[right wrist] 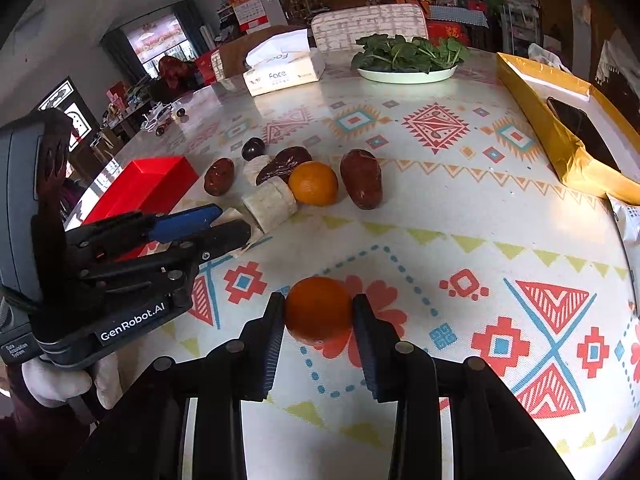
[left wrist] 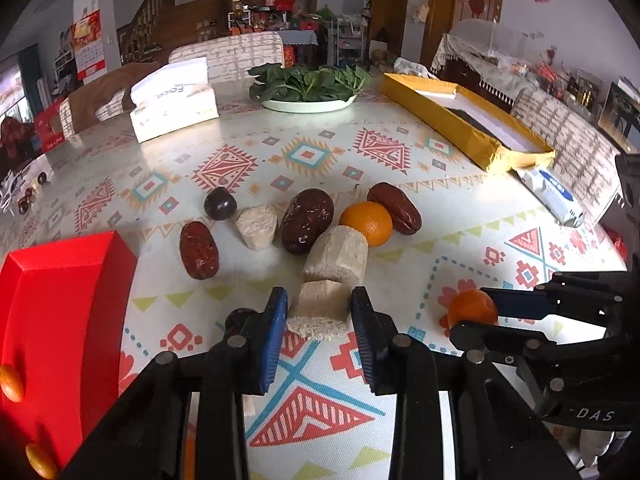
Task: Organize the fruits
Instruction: 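Carry the cake piece and orange into the red tray and release both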
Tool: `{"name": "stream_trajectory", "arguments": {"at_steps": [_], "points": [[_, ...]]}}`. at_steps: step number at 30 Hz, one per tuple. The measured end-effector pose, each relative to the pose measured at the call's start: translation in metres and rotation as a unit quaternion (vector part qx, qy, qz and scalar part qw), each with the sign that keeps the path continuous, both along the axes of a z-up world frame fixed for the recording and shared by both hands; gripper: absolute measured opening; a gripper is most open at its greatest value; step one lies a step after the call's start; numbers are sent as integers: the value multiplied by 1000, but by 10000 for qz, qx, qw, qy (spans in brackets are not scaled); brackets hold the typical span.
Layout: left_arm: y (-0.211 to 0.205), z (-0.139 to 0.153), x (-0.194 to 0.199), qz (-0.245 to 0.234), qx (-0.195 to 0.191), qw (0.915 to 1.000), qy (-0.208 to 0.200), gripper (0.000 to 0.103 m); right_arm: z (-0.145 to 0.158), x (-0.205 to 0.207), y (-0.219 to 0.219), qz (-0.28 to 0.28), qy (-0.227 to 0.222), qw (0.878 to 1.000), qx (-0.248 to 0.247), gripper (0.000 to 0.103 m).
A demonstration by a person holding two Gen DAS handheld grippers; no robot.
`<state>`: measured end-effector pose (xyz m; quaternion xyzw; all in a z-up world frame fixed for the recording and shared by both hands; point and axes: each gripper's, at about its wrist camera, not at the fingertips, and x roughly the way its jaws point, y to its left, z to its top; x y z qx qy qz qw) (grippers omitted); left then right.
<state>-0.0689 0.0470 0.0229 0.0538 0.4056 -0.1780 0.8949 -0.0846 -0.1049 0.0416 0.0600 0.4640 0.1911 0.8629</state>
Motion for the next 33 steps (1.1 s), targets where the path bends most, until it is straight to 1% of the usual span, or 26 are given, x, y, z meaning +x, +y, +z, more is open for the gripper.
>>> {"name": "stream_trajectory", "arguments": {"at_steps": [3,6,8,13,16,19,22,25,28,32,33], "points": [[15,13,-9,173,-293,9994,-105,32,6,-6,0,-3,-65,10000,27,38],[37,30,-21,420,-607,9969,-274,32,15,-12,2,25,-157,9998,69,38],[63,44,-32,692,-820,9933,-433,32,23,-14,5,76,-224,9996,153,38],[121,60,-50,1360,-1039,9830,-666,32,41,-16,29,346,-343,9981,384,38],[162,56,-59,1847,-1109,9742,-670,32,47,-13,55,593,-319,9964,517,38],[192,45,-63,2210,-1189,9665,-547,32,52,-6,88,850,-283,9941,619,38],[215,33,-62,2469,-1294,9595,-396,32,57,3,125,1109,-254,9911,686,38],[225,24,-57,2599,-1320,9561,-286,32,57,17,166,1380,-156,9882,649,38],[231,14,-51,2687,-1295,9543,-195,32,49,35,207,1562,-46,9867,458,38],[241,5,-47,2722,-1304,9533,-116,32,33,55,245,1690,111,9853,239,38],[242,6,-47,2721,-1312,9532,-126,32,29,59,249,1702,134,9851,207,38]]}}
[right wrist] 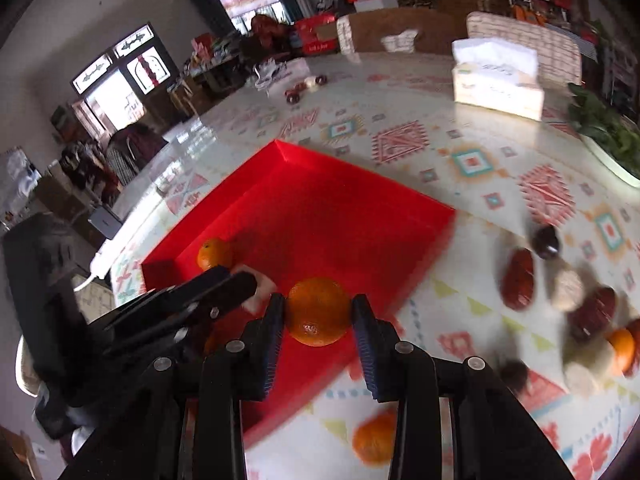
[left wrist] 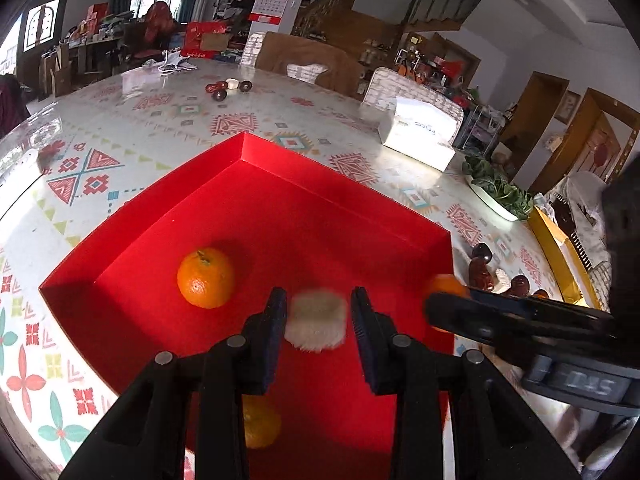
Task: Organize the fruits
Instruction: 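Carry the cake piece and orange into the red tray and release both, then grasp an orange with the left tool while the right tool grasps a white cake piece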
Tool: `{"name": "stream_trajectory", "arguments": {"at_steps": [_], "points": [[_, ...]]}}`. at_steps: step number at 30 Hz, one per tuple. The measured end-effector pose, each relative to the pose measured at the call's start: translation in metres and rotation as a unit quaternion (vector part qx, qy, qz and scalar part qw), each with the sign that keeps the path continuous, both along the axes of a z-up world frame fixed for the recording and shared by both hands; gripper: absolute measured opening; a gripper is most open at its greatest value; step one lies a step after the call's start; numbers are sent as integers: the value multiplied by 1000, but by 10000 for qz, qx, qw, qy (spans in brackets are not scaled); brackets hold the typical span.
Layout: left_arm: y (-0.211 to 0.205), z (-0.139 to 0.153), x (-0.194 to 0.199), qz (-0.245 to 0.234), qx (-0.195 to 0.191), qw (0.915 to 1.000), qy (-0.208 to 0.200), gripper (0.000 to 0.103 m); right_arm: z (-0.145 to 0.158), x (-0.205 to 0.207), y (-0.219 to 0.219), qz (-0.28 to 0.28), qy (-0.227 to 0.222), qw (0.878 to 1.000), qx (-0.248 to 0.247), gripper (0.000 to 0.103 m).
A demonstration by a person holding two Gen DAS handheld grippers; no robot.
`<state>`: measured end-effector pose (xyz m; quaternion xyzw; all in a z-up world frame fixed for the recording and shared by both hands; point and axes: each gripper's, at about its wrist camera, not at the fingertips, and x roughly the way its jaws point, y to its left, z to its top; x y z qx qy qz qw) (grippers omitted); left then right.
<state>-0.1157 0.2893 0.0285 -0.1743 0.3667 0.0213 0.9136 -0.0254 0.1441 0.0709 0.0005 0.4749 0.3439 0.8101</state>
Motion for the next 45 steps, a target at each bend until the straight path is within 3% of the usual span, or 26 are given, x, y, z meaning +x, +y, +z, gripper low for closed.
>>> {"name": "stream_trajectory", "arguments": {"at_steps": [3,5,12,16,20,23,24,25,26,28,32,36,45], "points": [[5,3,-1,2,-21,9999,-110,40,-11,16,13,-21,72,10000,-61,38],[11,7,-2,40,-45,9998,-201,56,-14,23,17,-95,133,9999,-47,38],[26,15,-10,246,-229,9987,-374,63,-3,31,18,-275,72,9995,116,52],[31,22,-17,358,-299,9978,-466,63,22,21,-2,-424,-320,9984,195,52],[25,33,-25,321,-288,9973,-599,67,59,-3,-39,-731,-1014,9919,230,54],[14,42,-33,207,-247,9969,-713,70,84,-32,-78,-1167,-1803,9763,261,80],[10,45,-34,162,-213,9969,-745,71,88,-40,-89,-1300,-2001,9707,264,95],[5,48,-35,121,-187,9968,-767,72,89,-47,-101,-1428,-2181,9650,272,103],[-1,50,-37,60,-173,9967,-792,73,88,-53,-116,-1544,-2306,9604,258,103],[-13,54,-39,-76,-167,9965,-811,73,79,-52,-137,-1701,-2124,9623,32,103],[-40,57,-40,-362,-38,9961,-800,73,39,-39,-177,-1799,-969,9786,226,100],[-63,56,-39,-607,79,9957,-700,73,5,-32,-173,-1490,-234,9877,412,80],[-81,50,-39,-837,438,9942,-520,73,-30,-20,-118,-1029,310,9938,285,65]]}}
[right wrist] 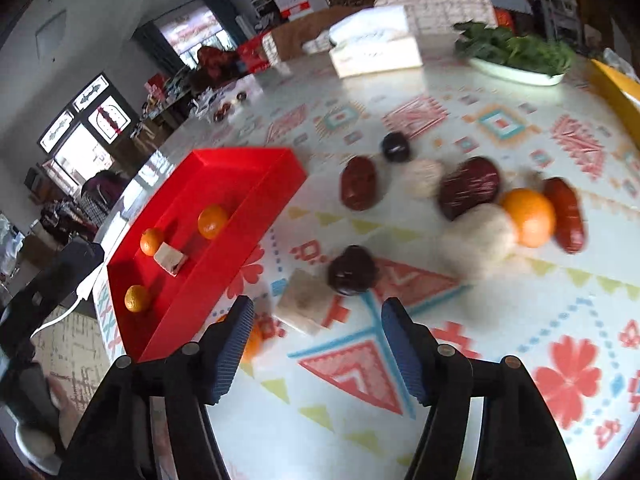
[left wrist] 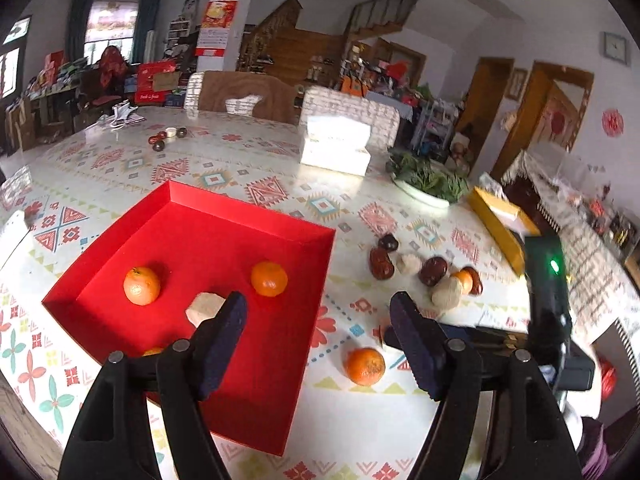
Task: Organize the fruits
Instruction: 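Grasp an orange with the left tool while the right tool grasps a white cake piece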
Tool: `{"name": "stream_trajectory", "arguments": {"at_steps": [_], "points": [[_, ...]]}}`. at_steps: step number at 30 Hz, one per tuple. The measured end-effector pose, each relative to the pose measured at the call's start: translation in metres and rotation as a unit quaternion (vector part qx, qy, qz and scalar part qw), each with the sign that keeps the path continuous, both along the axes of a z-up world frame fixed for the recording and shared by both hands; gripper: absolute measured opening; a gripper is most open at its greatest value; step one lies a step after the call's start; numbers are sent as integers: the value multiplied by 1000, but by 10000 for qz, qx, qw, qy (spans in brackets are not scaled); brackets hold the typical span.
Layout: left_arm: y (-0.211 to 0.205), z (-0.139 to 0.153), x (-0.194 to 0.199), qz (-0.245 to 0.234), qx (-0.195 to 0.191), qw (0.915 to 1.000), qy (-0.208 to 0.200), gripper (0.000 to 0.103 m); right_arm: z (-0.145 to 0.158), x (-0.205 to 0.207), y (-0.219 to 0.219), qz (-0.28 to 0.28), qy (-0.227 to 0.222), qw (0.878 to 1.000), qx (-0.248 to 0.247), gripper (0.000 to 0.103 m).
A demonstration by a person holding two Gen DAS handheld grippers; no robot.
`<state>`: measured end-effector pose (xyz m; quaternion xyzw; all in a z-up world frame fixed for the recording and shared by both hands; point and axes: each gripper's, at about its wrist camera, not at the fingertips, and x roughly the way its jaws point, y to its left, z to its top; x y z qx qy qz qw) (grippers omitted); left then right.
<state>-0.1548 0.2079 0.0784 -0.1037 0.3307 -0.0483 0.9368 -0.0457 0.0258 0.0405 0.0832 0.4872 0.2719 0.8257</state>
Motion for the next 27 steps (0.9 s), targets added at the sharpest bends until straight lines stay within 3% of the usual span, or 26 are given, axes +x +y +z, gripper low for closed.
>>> {"name": "stream_trajectory", "arguments": {"at_steps": [2,5,7,12,17,18,20,22,27], "points": [[-6,-5,2,-131,90,9998,72,73,0,0,7,-5,-31,10000,-76,61],[-17,-12,5,-389,229,9989,159,73,2,-3,10,2,-127,9997,-222,36],[-26,-16,5,-564,319,9977,183,73,3,-4,6,11,-104,9998,-182,30],[-51,-34,10,-1051,595,9919,397,73,5,-12,-15,-120,-117,9996,-225,30],[-70,-53,21,-1226,921,9862,630,72,7,-19,-42,-269,-74,9993,-238,30],[-72,-56,22,-1236,962,9855,651,69,7,-20,-47,-288,-68,9993,-238,30],[-74,-61,26,-1247,1034,9840,741,44,7,-21,-54,-301,-44,9993,-203,30],[-75,-65,28,-1112,1245,9832,745,36,6,-20,-56,-235,-29,9996,-145,30],[-72,-69,31,-1001,1174,9846,822,35,4,-21,-51,-156,-82,9996,-213,32]]}}
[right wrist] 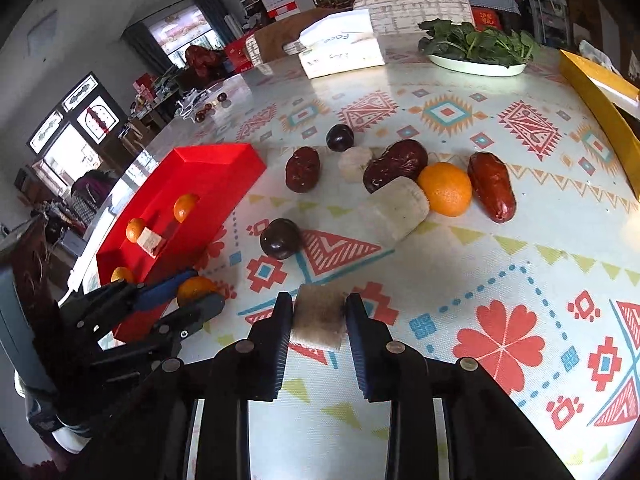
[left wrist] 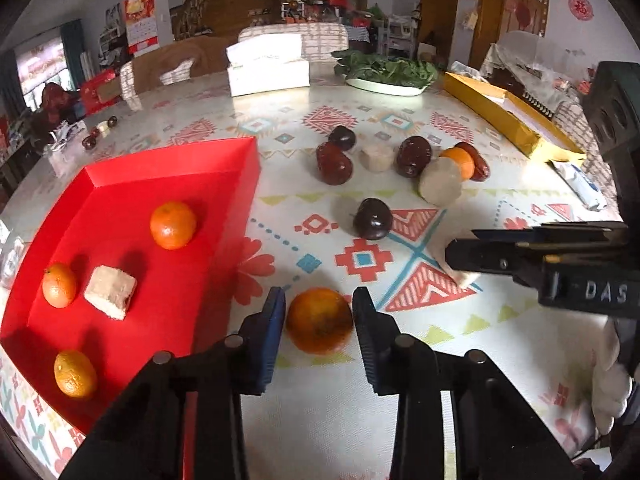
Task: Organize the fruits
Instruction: 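Grasp an orange with the left tool while the right tool grasps a white cake piece, then lower the orange and cake piece into the red tray and open both tools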
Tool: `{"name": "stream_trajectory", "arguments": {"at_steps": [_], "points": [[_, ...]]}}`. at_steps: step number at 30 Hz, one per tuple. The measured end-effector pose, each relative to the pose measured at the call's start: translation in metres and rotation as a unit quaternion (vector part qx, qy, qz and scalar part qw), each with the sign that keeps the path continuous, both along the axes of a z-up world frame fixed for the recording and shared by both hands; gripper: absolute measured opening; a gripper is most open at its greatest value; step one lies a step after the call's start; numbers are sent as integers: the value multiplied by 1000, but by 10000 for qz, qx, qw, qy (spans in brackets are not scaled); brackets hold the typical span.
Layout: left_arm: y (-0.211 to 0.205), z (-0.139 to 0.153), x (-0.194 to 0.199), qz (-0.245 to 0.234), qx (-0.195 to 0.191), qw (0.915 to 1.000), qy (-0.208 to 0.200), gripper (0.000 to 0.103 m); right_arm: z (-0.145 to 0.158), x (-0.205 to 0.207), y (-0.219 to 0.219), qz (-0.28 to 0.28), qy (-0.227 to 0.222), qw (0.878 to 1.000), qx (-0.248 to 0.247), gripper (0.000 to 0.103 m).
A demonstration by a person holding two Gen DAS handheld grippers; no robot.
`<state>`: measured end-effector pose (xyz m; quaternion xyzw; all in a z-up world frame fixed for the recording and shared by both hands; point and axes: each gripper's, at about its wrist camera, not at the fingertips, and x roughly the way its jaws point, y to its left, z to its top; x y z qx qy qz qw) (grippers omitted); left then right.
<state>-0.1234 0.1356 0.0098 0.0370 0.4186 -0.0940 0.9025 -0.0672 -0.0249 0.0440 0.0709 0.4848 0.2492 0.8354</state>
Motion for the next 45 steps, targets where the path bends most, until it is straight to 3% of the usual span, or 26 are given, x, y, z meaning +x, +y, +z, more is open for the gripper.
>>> {"name": "stream_trajectory", "arguments": {"at_steps": [3,6,7,9,13,18,22,26,34,45], "points": [[-4,-1,2,43,102,9999,7,36,-3,-2,6,21,-29,10000,-63,40],[-2,-1,1,75,70,9999,-6,35,-3,-5,11,21,-134,9997,-212,41],[0,1,0,78,-7,10000,-42,30,-3,-7,13,44,-161,9995,-272,39],[5,3,-3,88,-176,9998,-54,30,-3,-9,14,50,-162,9994,-298,31],[22,18,-9,161,-669,9975,-167,30,9,-15,11,6,-332,9992,-199,31],[71,52,-17,537,-1272,9888,-562,30,36,-18,21,189,-550,9982,141,31],[125,69,-11,1133,-1297,9824,-725,30,57,-12,51,597,-557,9956,453,31],[169,75,7,1599,-1074,9786,-727,30,67,-2,96,978,-584,9926,409,31],[228,45,53,1996,-1167,9726,-258,30,42,26,177,1396,-240,9898,178,31],[244,16,80,2079,-1399,9680,127,32,11,69,232,1379,31,9903,-137,32]]}}
